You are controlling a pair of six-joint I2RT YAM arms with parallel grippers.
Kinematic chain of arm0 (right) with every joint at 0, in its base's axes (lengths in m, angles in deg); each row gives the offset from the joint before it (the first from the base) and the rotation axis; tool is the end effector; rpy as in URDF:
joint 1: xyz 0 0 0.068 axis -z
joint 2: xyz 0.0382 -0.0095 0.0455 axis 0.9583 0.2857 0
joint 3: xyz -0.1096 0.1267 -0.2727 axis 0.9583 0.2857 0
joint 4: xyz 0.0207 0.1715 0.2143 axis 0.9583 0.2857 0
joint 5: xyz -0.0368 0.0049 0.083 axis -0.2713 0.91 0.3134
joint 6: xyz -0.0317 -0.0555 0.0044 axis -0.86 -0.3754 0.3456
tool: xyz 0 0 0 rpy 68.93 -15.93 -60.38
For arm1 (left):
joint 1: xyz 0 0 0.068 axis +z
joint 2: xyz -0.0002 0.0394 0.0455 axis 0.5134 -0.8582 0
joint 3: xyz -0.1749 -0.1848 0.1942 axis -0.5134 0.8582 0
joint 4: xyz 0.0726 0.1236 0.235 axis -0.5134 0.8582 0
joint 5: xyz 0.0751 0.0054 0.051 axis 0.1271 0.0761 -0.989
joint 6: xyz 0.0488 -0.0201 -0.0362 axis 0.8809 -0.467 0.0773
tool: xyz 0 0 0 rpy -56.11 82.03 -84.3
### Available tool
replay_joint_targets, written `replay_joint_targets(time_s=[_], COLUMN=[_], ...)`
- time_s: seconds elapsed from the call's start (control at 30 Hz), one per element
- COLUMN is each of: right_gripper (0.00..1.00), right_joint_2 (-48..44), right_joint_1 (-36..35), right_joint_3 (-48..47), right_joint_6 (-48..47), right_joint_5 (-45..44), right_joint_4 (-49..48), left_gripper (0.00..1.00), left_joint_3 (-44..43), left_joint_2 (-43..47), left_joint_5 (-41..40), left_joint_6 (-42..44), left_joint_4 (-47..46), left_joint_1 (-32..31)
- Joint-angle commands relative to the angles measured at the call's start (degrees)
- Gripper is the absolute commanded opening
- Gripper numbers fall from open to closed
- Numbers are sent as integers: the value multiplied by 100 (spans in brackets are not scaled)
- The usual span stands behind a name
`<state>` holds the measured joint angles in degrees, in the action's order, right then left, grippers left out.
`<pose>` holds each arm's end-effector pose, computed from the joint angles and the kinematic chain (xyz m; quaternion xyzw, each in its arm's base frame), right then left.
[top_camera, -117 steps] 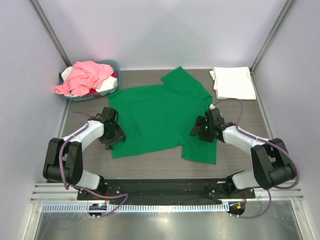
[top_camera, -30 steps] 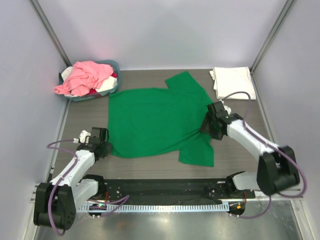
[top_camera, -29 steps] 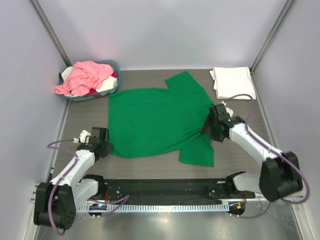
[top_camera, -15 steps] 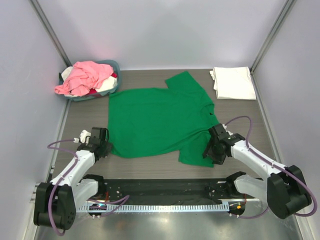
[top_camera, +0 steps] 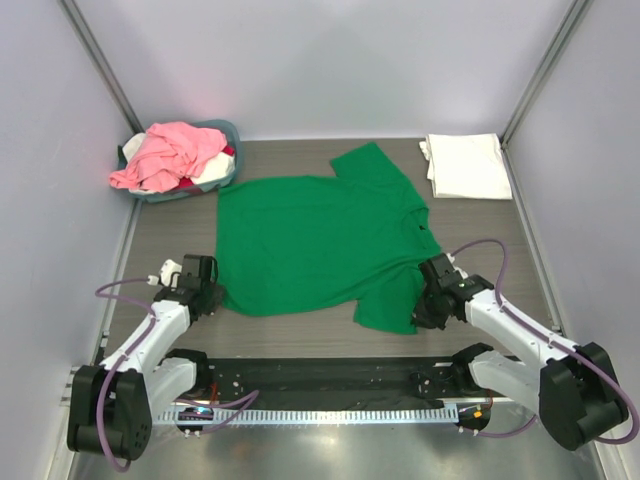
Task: Fold and stack the t-shirts
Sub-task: Fold the tshirt
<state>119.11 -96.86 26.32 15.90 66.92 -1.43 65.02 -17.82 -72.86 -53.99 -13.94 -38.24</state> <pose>0.1343 0.0566 0.1753 0.2493 0.9560 0.0830 0.1308 0.1557 -0.0078 0.1717 -0.5111 0.8124 -0.0594 0.2745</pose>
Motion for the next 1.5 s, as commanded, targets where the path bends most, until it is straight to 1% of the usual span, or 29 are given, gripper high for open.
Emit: replay_joint_targets(time_s=[0.0, 0.13, 0.17, 0.27, 0.37, 0.53, 0.63, 0.77, 0.83, 0.9, 0.93, 0.97, 1.03, 1.07, 1.13, 1.17, 1.2, 1.3, 1.47], right_gripper=[1, 1, 1, 1, 1, 1, 1, 1, 1, 1, 1, 1, 1, 1, 1, 1, 1, 1, 1], right_joint_2=[-176, -554, -720, -985, -1415, -2047, -2285, -2286, -2173, -1831, -1690, -1358, -1040, -690, -311, -152, 163, 691, 1395], right_joint_1=[-36, -36, -44, -44, -44, -44, -44, -44, -44, -44, -44, -44, -44, -44, -44, -44, -36, -36, 87], right_joint_3=[-153, -829, -1091, -1523, -1700, -1911, -2122, -2446, -2535, -2754, -2851, -3043, -3237, -3439, -3668, -3861, -3941, -4187, -4477], right_joint_6=[-74, -188, -206, -180, -66, 66, 101, 84, -56, -188, -345, -425, -583, -723, -891, -1048, -1111, -1321, -1551], right_joint_5=[-2, -203, -230, -292, -214, -116, -99, -72, 24, -63, -142, -177, -283, -344, -467, -590, -643, -775, -802], right_joint_4=[204, 871, 1143, 1662, 2006, 2507, 2876, 2930, 2624, 2473, 2342, 2271, 2016, 1946, 1779, 1717, 1656, 1401, 1014], left_gripper=[0, 0, 0, 0, 0, 0, 0, 0, 0, 0, 0, 0, 0, 0, 0, 0, 0, 0, 0], left_joint_3=[-107, -484, -677, -1072, -1354, -1785, -2014, -2120, -2068, -2067, -2120, -2172, -2260, -2382, -2515, -2655, -2734, -2989, -3078], left_joint_2=[94, 910, 1260, 1815, 2115, 2309, 2528, 2678, 2539, 2319, 2057, 1941, 1730, 1555, 1370, 1143, 1010, 466, -125], left_joint_5=[88, 0, 0, 0, 193, 501, 519, 466, 492, 624, 642, 650, 563, 484, 282, 238, 220, 150, 114], left_joint_6=[268, 330, 321, 260, 67, -180, -189, -75, 31, 206, 259, 364, 479, 558, 663, 733, 908, 1094, 1323], left_joint_4=[447, 1316, 1710, 2424, 2873, 3654, 3988, 4122, 3973, 3824, 3719, 3700, 3595, 3568, 3446, 3410, 3305, 3200, 2866], left_joint_1=[-3, -20, -20, -12, -12, -12, -11, -3, -3, -12, -3, -11, -12, -12, 6, 23, 32, 59, 164])
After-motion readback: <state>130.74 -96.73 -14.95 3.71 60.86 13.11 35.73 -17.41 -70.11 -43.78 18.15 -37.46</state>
